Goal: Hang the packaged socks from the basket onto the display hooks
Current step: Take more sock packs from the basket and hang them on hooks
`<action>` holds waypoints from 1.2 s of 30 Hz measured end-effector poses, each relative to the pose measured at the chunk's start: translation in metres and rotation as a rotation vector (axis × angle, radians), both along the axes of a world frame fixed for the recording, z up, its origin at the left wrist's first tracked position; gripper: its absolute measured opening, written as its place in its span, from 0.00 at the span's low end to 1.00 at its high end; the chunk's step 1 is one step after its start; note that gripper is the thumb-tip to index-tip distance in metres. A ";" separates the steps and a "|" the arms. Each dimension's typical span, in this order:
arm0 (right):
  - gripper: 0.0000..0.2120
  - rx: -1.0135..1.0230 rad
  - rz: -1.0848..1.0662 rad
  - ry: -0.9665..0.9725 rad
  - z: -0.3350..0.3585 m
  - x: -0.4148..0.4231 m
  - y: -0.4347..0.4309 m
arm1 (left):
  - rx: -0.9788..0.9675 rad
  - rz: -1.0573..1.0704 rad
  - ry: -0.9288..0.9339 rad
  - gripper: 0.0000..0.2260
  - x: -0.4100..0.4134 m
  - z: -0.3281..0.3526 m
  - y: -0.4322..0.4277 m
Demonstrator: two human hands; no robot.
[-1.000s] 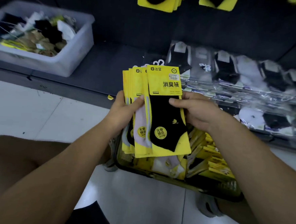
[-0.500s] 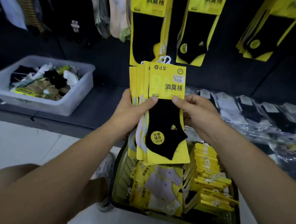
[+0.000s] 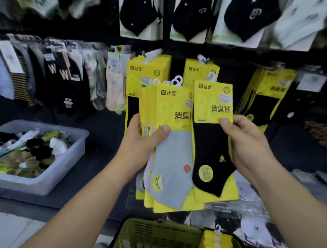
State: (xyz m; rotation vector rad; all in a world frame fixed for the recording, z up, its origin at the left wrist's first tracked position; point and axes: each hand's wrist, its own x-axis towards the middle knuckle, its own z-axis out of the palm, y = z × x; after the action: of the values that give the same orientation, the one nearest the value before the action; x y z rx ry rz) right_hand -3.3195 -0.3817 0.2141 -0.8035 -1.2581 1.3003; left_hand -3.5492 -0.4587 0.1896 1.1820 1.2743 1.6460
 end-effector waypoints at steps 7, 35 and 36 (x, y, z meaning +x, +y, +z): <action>0.04 0.095 -0.240 -0.056 0.011 0.007 0.049 | 0.109 0.021 -0.075 0.21 -0.006 0.004 0.019; 0.13 0.055 -0.467 -0.319 0.009 -0.040 0.108 | 0.125 -0.007 -0.173 0.19 0.002 0.000 0.030; 0.13 0.097 -0.496 -0.344 0.011 -0.040 0.101 | 0.123 -0.002 -0.166 0.19 0.002 0.000 0.030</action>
State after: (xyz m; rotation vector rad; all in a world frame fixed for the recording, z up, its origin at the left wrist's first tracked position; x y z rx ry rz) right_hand -3.3595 -0.2807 0.2252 -1.2136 -1.2674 0.7160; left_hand -3.5474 -0.4285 0.1895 1.0928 1.0814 1.8029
